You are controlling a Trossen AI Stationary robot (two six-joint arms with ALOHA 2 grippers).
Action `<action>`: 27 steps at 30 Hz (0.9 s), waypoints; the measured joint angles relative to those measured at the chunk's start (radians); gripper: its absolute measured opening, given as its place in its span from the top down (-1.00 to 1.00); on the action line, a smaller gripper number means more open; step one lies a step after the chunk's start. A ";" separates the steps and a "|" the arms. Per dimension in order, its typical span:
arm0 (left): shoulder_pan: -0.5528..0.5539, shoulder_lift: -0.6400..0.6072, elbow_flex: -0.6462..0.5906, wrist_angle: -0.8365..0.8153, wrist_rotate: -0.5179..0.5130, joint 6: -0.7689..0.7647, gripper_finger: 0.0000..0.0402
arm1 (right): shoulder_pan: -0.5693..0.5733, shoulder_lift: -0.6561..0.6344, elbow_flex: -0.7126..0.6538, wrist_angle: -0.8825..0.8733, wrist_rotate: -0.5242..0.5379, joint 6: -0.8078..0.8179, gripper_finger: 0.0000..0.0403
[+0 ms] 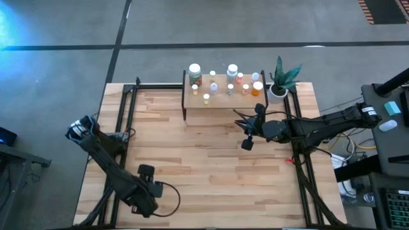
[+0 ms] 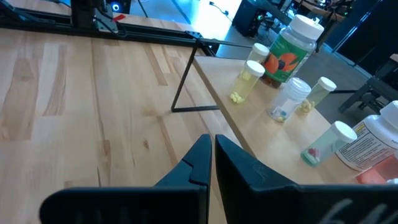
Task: Pick and place medicine bottles onto shelf by color
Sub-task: Put the pink pill bottle on the shelf
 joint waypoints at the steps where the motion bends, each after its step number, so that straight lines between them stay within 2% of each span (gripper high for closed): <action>1: -0.001 0.009 0.000 0.000 0.013 -0.001 -0.06 | 0.000 0.000 0.000 0.000 0.000 0.000 0.94; 6: -0.009 0.039 0.000 0.001 0.106 -0.001 -0.10 | 0.000 0.001 0.000 0.000 0.000 -0.001 0.94; 13: -0.023 0.048 -0.013 0.012 0.085 -0.003 -0.07 | 0.000 0.001 0.000 0.000 0.000 -0.002 0.94; 27: -0.040 0.048 -0.054 0.048 0.062 0.005 0.32 | 0.000 0.001 0.000 0.000 0.000 -0.002 0.94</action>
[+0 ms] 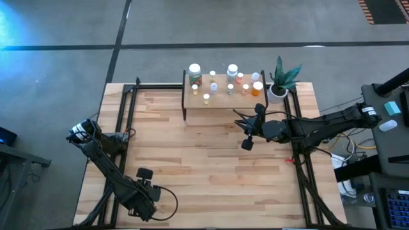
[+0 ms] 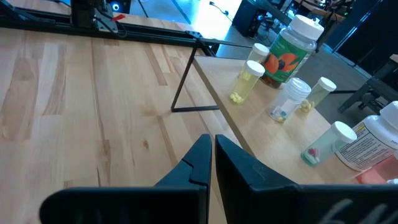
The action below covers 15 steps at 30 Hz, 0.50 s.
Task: Pick and place medicine bottles onto shelf by color
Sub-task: Put the pink pill bottle on the shelf
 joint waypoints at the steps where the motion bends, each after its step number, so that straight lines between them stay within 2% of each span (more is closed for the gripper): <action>1: 0.000 0.000 0.000 0.004 0.000 0.000 0.34 | 0.000 0.000 0.000 0.000 0.000 0.000 0.94; 8: 0.020 -0.014 0.028 0.005 -0.001 0.047 0.49 | 0.000 0.000 0.000 0.000 0.000 0.000 0.94; 15: 0.189 -0.030 0.136 -0.062 -0.083 0.268 0.51 | 0.000 0.000 0.000 0.007 0.000 0.001 0.94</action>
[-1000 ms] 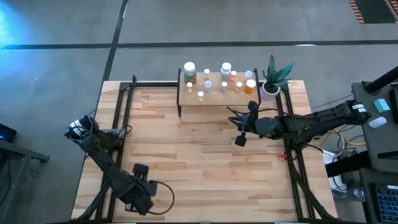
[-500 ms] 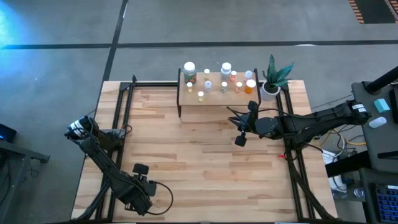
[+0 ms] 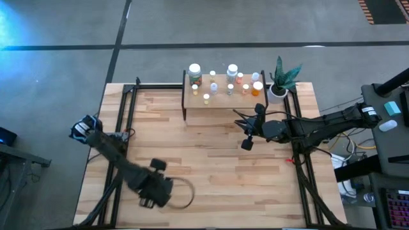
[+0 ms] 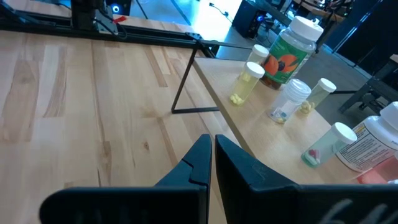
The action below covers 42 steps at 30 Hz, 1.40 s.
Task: Pick and place medicine bottles onto shelf by color
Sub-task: Put the pink pill bottle on the shelf
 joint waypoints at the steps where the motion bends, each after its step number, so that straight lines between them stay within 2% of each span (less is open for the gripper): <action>1: 0.036 0.000 0.021 -0.006 -0.014 0.042 0.51 | 0.000 0.000 0.000 0.000 0.000 0.001 0.94; 10: 0.358 0.060 0.211 0.068 -0.122 0.452 0.52 | 0.000 0.001 0.000 -0.001 0.000 -0.003 0.94; 18: 0.572 0.250 0.377 0.112 -0.121 0.700 0.52 | 0.000 0.002 0.000 -0.009 0.000 -0.009 0.94; 22: 0.612 0.328 0.422 0.112 -0.117 0.777 0.52 | 0.000 0.002 0.000 -0.010 0.000 -0.016 0.94; 27: 0.634 0.372 0.415 0.111 -0.076 0.801 0.52 | 0.000 0.002 0.000 -0.016 0.000 -0.022 0.94; 33: 0.640 0.378 0.374 0.165 -0.066 0.813 0.52 | 0.000 0.002 0.000 -0.017 0.000 -0.021 0.94; 42: 0.644 0.378 0.370 0.152 -0.046 0.807 0.52 | 0.000 0.002 0.000 -0.016 0.000 -0.017 0.94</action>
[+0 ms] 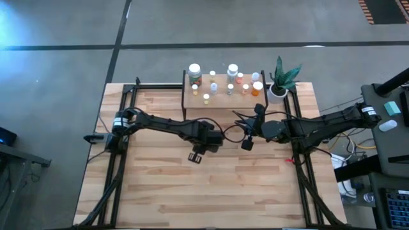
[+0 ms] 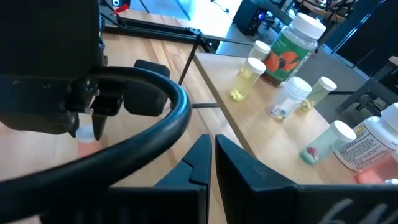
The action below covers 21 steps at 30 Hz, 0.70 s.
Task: Pick and place medicine bottles onto shelf by color
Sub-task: Put the pink pill bottle on the shelf
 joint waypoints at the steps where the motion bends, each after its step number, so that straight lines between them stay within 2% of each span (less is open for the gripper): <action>1: 0.000 0.000 -0.001 0.001 0.009 -0.002 0.52 | 0.000 0.000 0.000 0.000 0.000 0.000 0.94; 17: 0.000 -0.005 -0.066 0.005 0.030 -0.010 0.52 | 0.000 0.000 0.000 -0.048 0.004 0.013 0.94; 21: 0.000 -0.005 -0.065 0.007 0.031 -0.011 0.45 | 0.000 0.000 0.000 -0.048 0.004 0.015 0.94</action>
